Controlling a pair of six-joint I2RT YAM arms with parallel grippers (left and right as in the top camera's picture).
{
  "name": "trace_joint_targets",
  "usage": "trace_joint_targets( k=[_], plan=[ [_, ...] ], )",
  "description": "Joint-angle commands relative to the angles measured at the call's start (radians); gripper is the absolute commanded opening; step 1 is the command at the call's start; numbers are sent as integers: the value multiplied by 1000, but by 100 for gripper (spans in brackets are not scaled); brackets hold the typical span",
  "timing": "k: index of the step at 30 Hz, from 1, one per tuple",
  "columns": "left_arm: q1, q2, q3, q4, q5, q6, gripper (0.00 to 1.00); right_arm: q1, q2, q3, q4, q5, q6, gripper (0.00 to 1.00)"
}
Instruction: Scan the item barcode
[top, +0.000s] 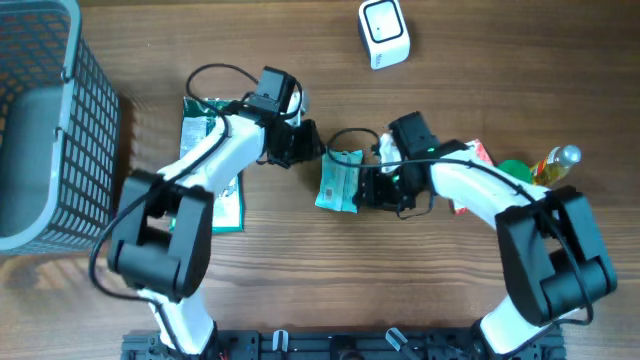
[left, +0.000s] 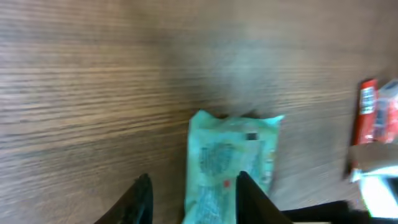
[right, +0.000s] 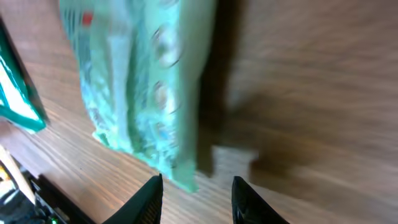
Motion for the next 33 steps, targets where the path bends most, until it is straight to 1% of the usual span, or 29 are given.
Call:
trace_joint_targets(
  k=[1, 5, 10, 12, 17, 18, 19, 21, 22, 23, 24, 25, 27, 28, 29, 31, 33],
  plan=[
    [-18, 88, 6, -2, 60, 31, 27, -32, -7, -1, 16, -31, -21, 36],
    [-29, 142, 6, 1, 66, 50, 27, -30, -5, -2, 70, -27, 13, 37],
    [-30, 148, 6, 1, 82, 50, 27, -30, -5, -10, 88, -14, 40, 37],
    [-30, 148, 6, 1, 82, 50, 27, -29, 3, -10, 90, -4, 73, 37],
    [-30, 148, 6, 1, 79, 50, 28, -5, 67, -10, 114, -5, 94, 37],
    [-30, 148, 5, 1, 77, 50, 28, 4, 92, -10, 137, -8, 123, 37],
    [-30, 148, 5, 1, 76, 50, 31, 7, 108, -10, 154, -14, 148, 37],
    [-30, 148, 5, 0, 60, 50, 31, 7, 140, -11, 217, -86, 147, 36],
    [-30, 148, 5, 0, 54, 50, 31, 7, 158, -12, 257, -156, 132, 32],
    [-30, 148, 5, 0, 54, 50, 31, 7, 161, -12, 262, -173, 133, 29],
    [-30, 148, 5, -3, 54, 50, 31, 6, 161, -12, 262, -172, 133, 28],
    [-30, 148, 5, -8, 54, 51, 31, 4, 161, -12, 265, -172, 133, 29],
    [-30, 148, 5, -15, 51, 53, 31, 0, 161, -12, 290, -172, 134, 35],
    [-30, 148, 5, -15, 51, 53, 31, -4, 161, -12, 314, -172, 133, 41],
    [-30, 148, 5, -15, 51, 53, 31, -6, 161, -12, 332, -172, 133, 45],
    [-30, 148, 5, -15, 51, 53, 31, -6, 161, -12, 356, -172, 146, 45],
    [-34, 148, 5, -14, 51, 53, 30, -6, 161, -12, 396, -172, 203, 46]
  ],
)
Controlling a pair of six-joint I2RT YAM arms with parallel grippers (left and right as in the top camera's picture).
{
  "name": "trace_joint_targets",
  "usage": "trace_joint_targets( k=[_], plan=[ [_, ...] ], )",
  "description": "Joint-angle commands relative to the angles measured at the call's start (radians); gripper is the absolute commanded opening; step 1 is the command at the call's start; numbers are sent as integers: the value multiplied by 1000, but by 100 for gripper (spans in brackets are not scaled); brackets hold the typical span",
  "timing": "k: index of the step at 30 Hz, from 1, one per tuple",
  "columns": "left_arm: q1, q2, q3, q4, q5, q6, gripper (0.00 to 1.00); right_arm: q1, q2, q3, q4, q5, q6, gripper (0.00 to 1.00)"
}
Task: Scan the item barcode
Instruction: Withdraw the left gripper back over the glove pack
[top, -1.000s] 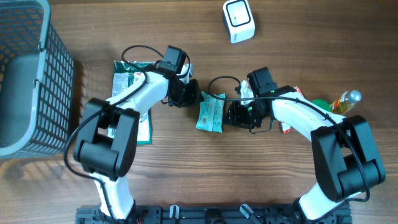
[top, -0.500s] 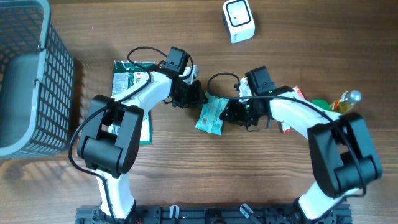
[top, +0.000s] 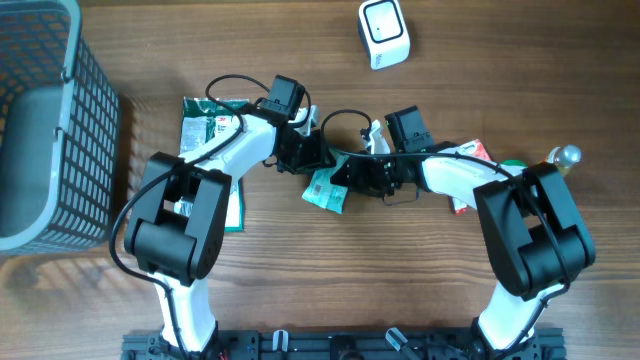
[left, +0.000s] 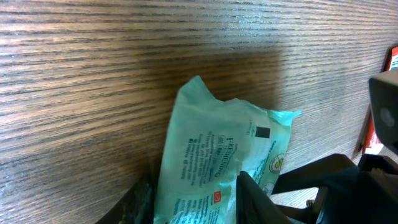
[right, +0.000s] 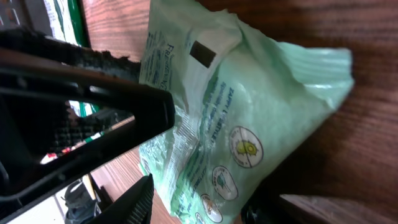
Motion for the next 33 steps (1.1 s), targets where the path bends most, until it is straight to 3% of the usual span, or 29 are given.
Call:
trace_joint_targets(
  k=[1, 4, 12, 14, 17, 19, 22, 23, 24, 25, 33],
  plan=[
    [-13, 46, -10, -12, -40, 16, 30, -3, 30, -16, 54, 29, 71, 45],
    [-17, 46, -10, -12, -41, 16, 31, -2, 30, -18, 72, 32, 61, 38],
    [-18, 46, -10, -11, -74, 15, 31, -2, 30, -18, 76, 32, 34, 4],
    [-18, 44, -9, -17, -74, 14, 31, -2, 30, -17, 74, 60, 32, 4],
    [13, -18, 1, -19, -94, 12, 42, -2, 30, -18, 62, 127, 28, 4],
    [62, -91, 35, -19, -108, 13, 42, -2, 30, -18, 58, 130, 10, 4],
    [166, -216, 68, -10, -296, 13, 43, -2, 30, -18, 53, 130, 10, 4],
    [190, -234, 68, -12, -369, 13, 51, -2, 30, -18, 47, 131, 10, 4],
    [222, -248, 68, -16, -452, 13, 68, -2, 30, -18, 45, 131, 10, 4],
    [248, -248, 68, -26, -491, 13, 100, -2, 30, -18, 45, 132, 10, 4],
    [303, -247, 68, -53, -490, 13, 100, -3, 30, -17, 43, 156, 13, 4]
  ],
)
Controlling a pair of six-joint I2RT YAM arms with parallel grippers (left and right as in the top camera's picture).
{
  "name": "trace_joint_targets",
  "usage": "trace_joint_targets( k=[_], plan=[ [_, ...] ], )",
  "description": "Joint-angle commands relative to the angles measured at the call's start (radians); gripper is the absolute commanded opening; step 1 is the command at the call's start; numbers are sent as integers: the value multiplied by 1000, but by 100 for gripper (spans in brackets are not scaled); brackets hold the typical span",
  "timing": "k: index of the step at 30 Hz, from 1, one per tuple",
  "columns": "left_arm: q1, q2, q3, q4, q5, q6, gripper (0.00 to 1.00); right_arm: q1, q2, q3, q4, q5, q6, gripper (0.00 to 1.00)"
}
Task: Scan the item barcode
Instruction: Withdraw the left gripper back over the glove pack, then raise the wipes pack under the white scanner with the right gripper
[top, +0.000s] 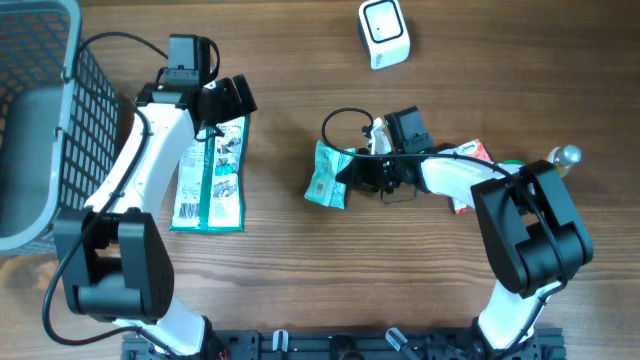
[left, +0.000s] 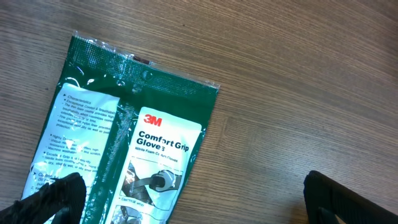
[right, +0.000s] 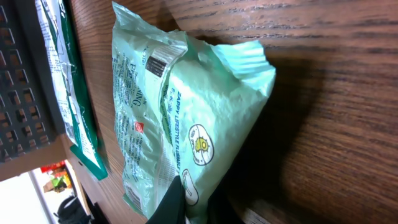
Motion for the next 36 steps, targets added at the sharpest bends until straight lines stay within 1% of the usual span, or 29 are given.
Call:
trace_joint_targets(
  k=[1, 3, 5, 7, 9, 12, 14, 16, 17, 19, 21, 22, 24, 26, 30, 31, 33, 34, 36],
  plan=[
    [3, 0, 3, 0, -21, 5, 100, -2, 15, -7, -15, 102, -21, 4],
    [3, 0, 3, 0, -21, 5, 100, -2, 15, -6, -11, 71, -31, 4],
    [3, 0, 3, 0, -21, 5, 100, -3, 1, 3, -2, -33, -102, 4],
    [3, 0, 3, 0, -21, 5, 100, -3, -50, 8, -19, -28, -138, 4],
    [3, 0, 3, 0, -21, 5, 100, -3, -150, 8, -71, 46, -195, 4],
    [3, 0, 3, 0, -21, 5, 100, -3, -348, 8, -197, 198, -351, 4],
    [3, 0, 3, 0, -21, 5, 100, -4, -436, 16, -245, 257, -369, 4],
    [3, 0, 3, 0, -21, 5, 100, -4, -521, 124, -406, 284, -418, 4],
    [3, 0, 3, 0, -21, 5, 100, -3, -525, 267, -578, 313, -470, 4],
    [3, 0, 3, 0, -21, 5, 100, -3, -506, 495, -818, 389, -522, 4],
    [3, 0, 3, 0, -21, 5, 100, -3, -495, 634, -946, 467, -557, 4],
    [3, 0, 3, 0, -21, 5, 100, -3, -495, 688, -980, 534, -605, 4],
    [3, 0, 3, 0, -21, 5, 100, -3, -484, 688, -976, 553, -715, 4],
    [3, 0, 3, 0, -21, 5, 100, -3, -450, 688, -970, 588, -795, 4],
    [3, 0, 3, 0, -21, 5, 100, -2, -359, 687, -912, 682, -814, 4],
    [3, 0, 3, 0, -21, 5, 100, -1, -328, 687, -890, 695, -855, 4],
    [3, 0, 3, 0, -21, 5, 100, -1, -250, 687, -845, 748, -1063, 4],
    [3, 0, 3, 0, -21, 5, 100, -1, -216, 687, -794, 830, -1135, 4],
    [3, 0, 3, 0, -21, 5, 100, -1, -159, 687, -633, 968, -1212, 4]
  ],
)
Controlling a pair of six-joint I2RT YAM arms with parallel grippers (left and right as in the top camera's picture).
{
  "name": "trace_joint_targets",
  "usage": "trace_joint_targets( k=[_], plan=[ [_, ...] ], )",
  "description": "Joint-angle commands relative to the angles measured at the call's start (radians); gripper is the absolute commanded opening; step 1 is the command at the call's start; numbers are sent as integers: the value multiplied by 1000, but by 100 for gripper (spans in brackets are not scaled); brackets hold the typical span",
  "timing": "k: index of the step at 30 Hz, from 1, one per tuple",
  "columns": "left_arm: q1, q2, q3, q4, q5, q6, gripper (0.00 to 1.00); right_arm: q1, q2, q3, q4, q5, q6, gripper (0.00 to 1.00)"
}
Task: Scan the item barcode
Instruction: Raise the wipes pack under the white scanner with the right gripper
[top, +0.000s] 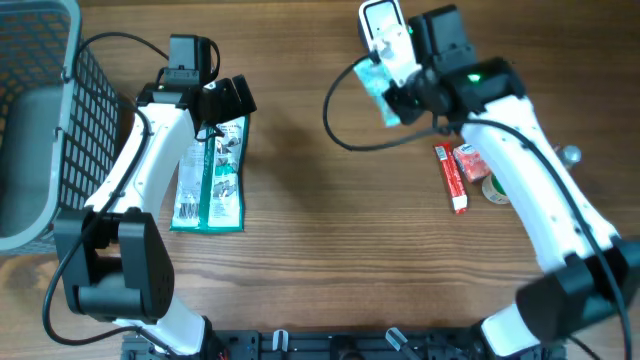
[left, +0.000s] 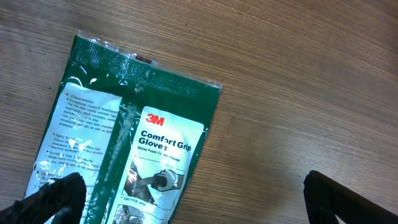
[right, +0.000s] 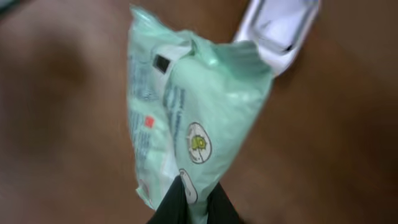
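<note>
A light green wipes packet (right: 186, 118) hangs from my right gripper (right: 194, 202), which is shut on its lower edge. In the overhead view the packet (top: 383, 92) is held just below the white barcode scanner (top: 381, 28) at the table's far edge. The scanner (right: 280, 28) shows right behind the packet's top in the right wrist view. My left gripper (left: 186, 202) stands wide open over the green 3M gloves pack (left: 124, 149), nothing between its fingers.
A grey mesh basket (top: 40, 120) stands at the far left. The gloves pack (top: 210, 170) lies beside it. A red packet (top: 450, 178), a small red box (top: 470, 162) and a green-capped bottle (top: 495, 190) lie at the right.
My right gripper has lifted the green packet from the middle of the table and now holds it up by the scanner at the far edge. The left arm has not moved.
Both grippers were open around the green packet lying mid-table. Then they closed in on it from both sides. Then my left arm was back over the gloves pack while the right held the packet on the table. Now the packet is at the scanner.
</note>
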Motion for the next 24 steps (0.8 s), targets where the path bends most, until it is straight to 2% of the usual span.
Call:
trace_joint_targets(
  k=[1, 6, 9, 12, 14, 18, 24],
  plan=[
    [3, 0, 3, 1, -13, 5, 100, -2, 88, 9, 196, 222, -233, 4],
    [3, 0, 3, 1, -13, 5, 100, -2, 212, 9, 525, 249, -452, 4],
    [3, 0, 3, 1, -13, 5, 100, -2, 301, 9, 709, 253, -481, 4],
    [3, 0, 3, 1, -13, 5, 100, -2, 415, 9, 1011, 446, -494, 4],
    [3, 0, 3, 1, -13, 5, 100, -2, 447, 9, 1141, 488, -554, 4],
    [3, 0, 3, 1, -13, 5, 100, -5, 473, 9, 1246, 394, -529, 4],
    [3, 0, 3, 1, -13, 5, 100, -7, 579, 10, 1350, 377, -507, 4]
  ],
)
